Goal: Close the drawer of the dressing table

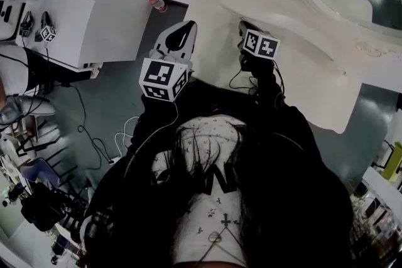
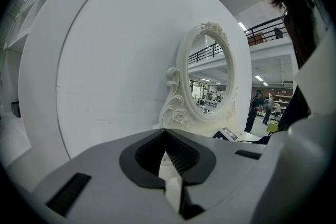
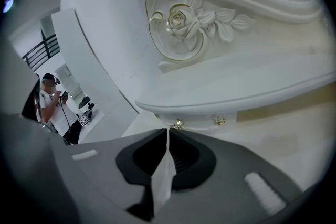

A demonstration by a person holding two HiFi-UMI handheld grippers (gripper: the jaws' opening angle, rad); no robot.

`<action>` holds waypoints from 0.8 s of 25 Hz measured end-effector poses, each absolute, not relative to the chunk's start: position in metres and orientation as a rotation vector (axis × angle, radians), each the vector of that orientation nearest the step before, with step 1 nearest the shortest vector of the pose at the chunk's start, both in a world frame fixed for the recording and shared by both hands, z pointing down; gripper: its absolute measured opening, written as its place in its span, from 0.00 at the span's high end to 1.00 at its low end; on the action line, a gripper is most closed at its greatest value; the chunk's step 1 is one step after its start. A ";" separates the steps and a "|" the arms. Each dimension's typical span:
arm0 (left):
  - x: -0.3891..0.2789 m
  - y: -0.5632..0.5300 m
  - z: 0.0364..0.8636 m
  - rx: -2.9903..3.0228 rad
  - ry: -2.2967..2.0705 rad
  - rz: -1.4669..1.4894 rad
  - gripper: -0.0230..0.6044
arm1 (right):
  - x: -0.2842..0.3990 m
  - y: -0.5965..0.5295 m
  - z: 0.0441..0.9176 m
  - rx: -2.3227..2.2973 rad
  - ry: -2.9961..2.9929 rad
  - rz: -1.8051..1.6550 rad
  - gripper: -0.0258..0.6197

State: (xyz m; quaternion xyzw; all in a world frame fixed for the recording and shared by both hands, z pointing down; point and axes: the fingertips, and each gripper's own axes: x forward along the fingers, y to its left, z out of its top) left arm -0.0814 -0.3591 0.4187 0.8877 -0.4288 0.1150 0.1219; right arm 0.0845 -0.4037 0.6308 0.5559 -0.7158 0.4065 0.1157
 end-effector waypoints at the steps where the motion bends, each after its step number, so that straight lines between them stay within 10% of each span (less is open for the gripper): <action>1: -0.081 -0.358 0.418 2.595 -1.245 0.336 0.96 | 0.083 -0.403 0.625 1.631 -2.116 1.183 0.92; 20: -0.093 -0.322 0.416 2.695 -1.056 0.332 0.96 | 0.040 -0.350 0.482 1.790 -2.415 0.883 0.92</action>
